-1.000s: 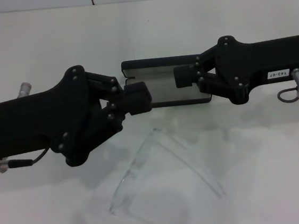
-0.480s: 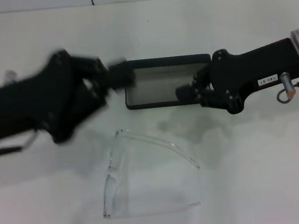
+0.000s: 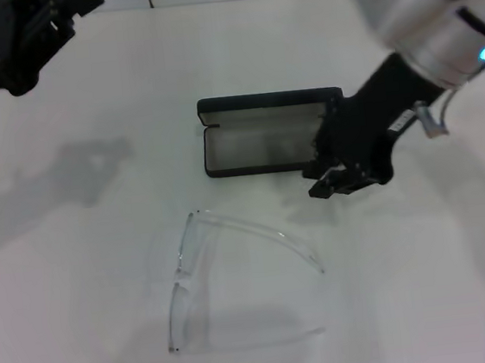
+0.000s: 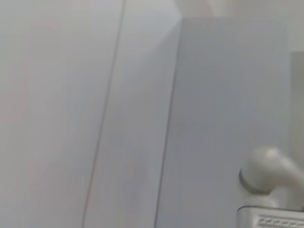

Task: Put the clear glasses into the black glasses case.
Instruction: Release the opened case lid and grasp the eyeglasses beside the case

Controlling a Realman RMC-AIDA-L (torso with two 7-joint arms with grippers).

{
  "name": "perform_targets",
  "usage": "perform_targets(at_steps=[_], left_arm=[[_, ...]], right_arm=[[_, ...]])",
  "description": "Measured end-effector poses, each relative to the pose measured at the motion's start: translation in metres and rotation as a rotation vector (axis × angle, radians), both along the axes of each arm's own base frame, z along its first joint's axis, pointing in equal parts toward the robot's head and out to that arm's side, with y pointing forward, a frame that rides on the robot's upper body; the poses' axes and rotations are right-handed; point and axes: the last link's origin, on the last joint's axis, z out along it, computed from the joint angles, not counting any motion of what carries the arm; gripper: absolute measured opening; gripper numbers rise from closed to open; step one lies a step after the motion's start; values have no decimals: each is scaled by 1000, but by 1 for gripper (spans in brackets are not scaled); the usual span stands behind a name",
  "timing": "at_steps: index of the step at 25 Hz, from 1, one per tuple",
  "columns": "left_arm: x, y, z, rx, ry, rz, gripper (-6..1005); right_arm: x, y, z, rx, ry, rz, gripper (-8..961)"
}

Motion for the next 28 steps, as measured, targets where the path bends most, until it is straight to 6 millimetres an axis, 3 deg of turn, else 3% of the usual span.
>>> perform_targets(at_steps=[5,13,24,28], left_arm=[[-6,2,1,21,15,39,95],[-34,-9,20,150,-15,140,128],[-67,-32,41,295,-48,271,128],[-76,-36,37,285,-29,316,128]], right_arm=[[-37,-6,-23,-46,-160,247,156],[-54,-24,-57,-116,-349,527,477],[-69,-39,-72,-90,-350,717,466],[-77,-42,-74,-83,-341,752,472]])
